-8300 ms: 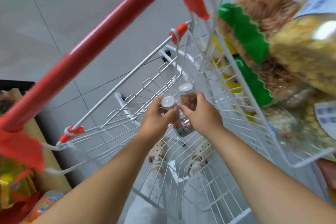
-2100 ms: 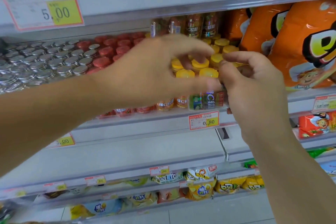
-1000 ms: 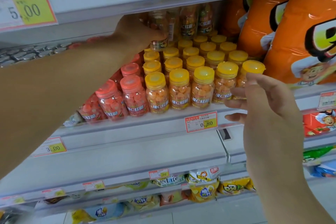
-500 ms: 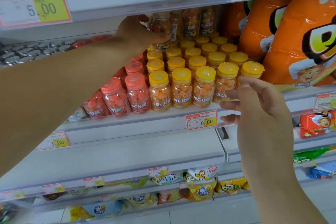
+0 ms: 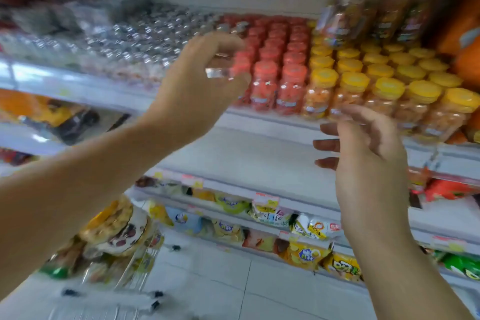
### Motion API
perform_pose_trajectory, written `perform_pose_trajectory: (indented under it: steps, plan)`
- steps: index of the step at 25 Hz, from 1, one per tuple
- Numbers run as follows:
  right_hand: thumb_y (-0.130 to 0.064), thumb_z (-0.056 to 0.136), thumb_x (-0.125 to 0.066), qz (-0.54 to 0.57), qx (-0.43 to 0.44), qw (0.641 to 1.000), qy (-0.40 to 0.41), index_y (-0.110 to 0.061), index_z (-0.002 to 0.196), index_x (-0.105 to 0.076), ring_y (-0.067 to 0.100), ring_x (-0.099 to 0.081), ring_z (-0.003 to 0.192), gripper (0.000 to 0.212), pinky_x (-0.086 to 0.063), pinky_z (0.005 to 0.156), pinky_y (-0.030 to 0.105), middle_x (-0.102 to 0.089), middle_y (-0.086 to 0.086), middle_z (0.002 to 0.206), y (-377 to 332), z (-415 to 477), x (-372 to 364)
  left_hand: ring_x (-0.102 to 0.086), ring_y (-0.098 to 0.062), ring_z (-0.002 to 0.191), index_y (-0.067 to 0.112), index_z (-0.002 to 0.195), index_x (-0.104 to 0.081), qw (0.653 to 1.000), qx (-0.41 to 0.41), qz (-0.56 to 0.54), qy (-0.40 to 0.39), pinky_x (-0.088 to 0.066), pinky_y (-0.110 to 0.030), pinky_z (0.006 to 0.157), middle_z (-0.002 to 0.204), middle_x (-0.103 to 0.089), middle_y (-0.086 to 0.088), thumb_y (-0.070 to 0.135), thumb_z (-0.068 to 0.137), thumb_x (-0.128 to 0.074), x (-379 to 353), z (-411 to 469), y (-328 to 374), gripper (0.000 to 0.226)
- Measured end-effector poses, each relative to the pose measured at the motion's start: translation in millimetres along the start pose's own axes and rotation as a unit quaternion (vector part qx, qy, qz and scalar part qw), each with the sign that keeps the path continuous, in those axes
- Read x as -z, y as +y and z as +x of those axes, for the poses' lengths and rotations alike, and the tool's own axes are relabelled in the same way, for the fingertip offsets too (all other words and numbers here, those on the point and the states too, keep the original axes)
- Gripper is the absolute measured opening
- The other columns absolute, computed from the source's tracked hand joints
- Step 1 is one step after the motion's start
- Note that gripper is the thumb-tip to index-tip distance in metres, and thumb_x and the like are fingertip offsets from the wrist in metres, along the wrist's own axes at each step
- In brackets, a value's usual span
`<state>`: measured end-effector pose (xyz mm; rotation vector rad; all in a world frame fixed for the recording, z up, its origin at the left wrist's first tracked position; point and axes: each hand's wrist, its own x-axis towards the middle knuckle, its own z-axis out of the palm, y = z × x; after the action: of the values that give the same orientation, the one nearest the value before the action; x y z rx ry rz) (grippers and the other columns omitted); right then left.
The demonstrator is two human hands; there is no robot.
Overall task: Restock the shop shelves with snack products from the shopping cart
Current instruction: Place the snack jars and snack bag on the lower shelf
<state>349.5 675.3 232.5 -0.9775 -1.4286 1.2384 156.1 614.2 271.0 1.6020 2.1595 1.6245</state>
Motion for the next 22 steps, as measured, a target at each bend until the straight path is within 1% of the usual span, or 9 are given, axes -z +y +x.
perform_pose_trajectory:
  steps: [3, 6, 9, 13, 14, 16, 18, 20, 22]
  plan:
    - [-0.021, 0.099, -0.048, -0.025, -0.008, 0.996, -0.087, -0.035, 0.103, -0.058, 0.009, -0.068, 0.079, 0.017, -0.051, 0.063, 0.03, -0.068, -0.008, 0.09, 11.5, -28.5, -39.2, -0.062, 0.0, 0.102, 0.036, 0.109, -0.058, 0.996, 0.079, 0.037, 0.009, -0.051, -0.011, 0.078, 0.118, -0.058, 0.006, 0.014, 0.09, -0.069, 51.3, -65.8, -42.1, 0.031]
    - [-0.021, 0.099, -0.048, -0.045, -0.023, 0.985, -0.168, -0.033, 0.103, -0.057, 0.009, -0.068, 0.079, 0.015, -0.053, 0.069, 0.038, -0.067, -0.008, 0.09, 36.5, -61.3, -89.6, -0.06, 0.003, 0.1, 0.032, 0.113, -0.061, 0.976, 0.187, 0.113, 0.011, -0.051, -0.009, 0.079, 0.112, -0.052, 0.016, 0.009, 0.091, -0.066, 104.2, -140.6, -99.8, 0.033]
    - [-0.025, 0.096, -0.051, -0.078, -0.047, 0.971, -0.219, -0.037, 0.099, -0.057, 0.015, -0.067, 0.081, 0.014, -0.053, 0.08, 0.052, -0.067, -0.007, 0.089, 76.6, -97.7, -145.7, -0.06, -0.007, 0.098, 0.026, 0.119, -0.065, 0.932, 0.297, 0.208, 0.025, -0.055, -0.026, 0.087, 0.118, -0.056, 0.004, 0.013, 0.089, -0.068, 146.9, -216.3, -161.4, 0.033]
    - [-0.031, 0.094, -0.053, -0.14, -0.094, 0.942, -0.29, -0.041, 0.092, -0.055, 0.02, -0.066, 0.083, 0.01, -0.054, 0.079, 0.055, -0.065, -0.011, 0.092, 143.8, -154.2, -215.8, -0.061, -0.017, 0.1, 0.02, 0.117, -0.067, 0.881, 0.419, 0.217, 0.034, -0.056, -0.041, 0.09, 0.117, -0.056, 0.001, 0.013, 0.089, -0.069, 177.6, -310.6, -223.6, 0.029]
    - [-0.03, 0.095, -0.052, -0.158, -0.107, 0.931, -0.312, -0.041, 0.093, -0.054, 0.02, -0.066, 0.085, 0.011, -0.054, 0.079, 0.054, -0.065, -0.01, 0.096, 161.4, -167.1, -231.4, -0.06, -0.017, 0.104, 0.021, 0.119, -0.066, 0.868, 0.446, 0.219, 0.025, -0.054, -0.04, 0.095, 0.12, -0.056, 0.0, 0.013, 0.09, -0.069, 179.9, -330.6, -236.7, 0.03]
    - [-0.028, 0.096, -0.05, -0.195, -0.135, 0.901, -0.362, -0.041, 0.098, -0.052, 0.021, -0.065, 0.091, 0.014, -0.054, 0.082, 0.051, -0.065, -0.005, 0.103, 197.6, -193.3, -261.4, -0.055, -0.017, 0.118, 0.022, 0.126, -0.062, 0.842, 0.493, 0.22, 0.008, -0.045, -0.031, 0.104, 0.131, -0.054, 0.001, 0.017, 0.093, -0.066, 179.5, -362.3, -262.4, 0.034]
    - [-0.027, 0.097, -0.048, -0.23, -0.168, 0.867, -0.408, -0.04, 0.107, -0.049, 0.02, -0.064, 0.093, 0.016, -0.054, 0.083, 0.045, -0.064, -0.003, 0.111, 228.7, -219.4, -286.7, -0.048, -0.017, 0.128, 0.024, 0.133, -0.057, 0.831, 0.516, 0.207, -0.01, -0.035, -0.024, 0.106, 0.14, -0.049, 0.003, 0.022, 0.095, -0.063, 172.1, -383.7, -287.0, 0.039]
    - [-0.027, 0.099, -0.047, -0.256, -0.197, 0.844, -0.429, -0.035, 0.12, -0.047, 0.018, -0.063, 0.094, 0.023, -0.05, 0.074, 0.034, -0.06, -0.006, 0.117, 252.0, -242.0, -306.9, -0.037, -0.015, 0.139, 0.029, 0.142, -0.047, 0.826, 0.523, 0.204, -0.051, -0.03, -0.028, 0.113, 0.152, -0.039, 0.005, 0.032, 0.097, -0.058, 160.6, -397.4, -307.6, 0.047]
    - [-0.027, 0.098, -0.05, -0.267, -0.202, 0.839, -0.428, -0.029, 0.136, -0.04, 0.015, -0.061, 0.096, 0.039, -0.043, 0.066, 0.022, -0.053, -0.007, 0.123, 270.3, -253.6, -323.6, -0.019, -0.016, 0.149, 0.032, 0.15, -0.036, 0.817, 0.528, 0.22, -0.076, -0.02, -0.034, 0.12, 0.162, -0.024, 0.005, 0.044, 0.098, -0.053, 149.7, -407.6, -327.2, 0.056]
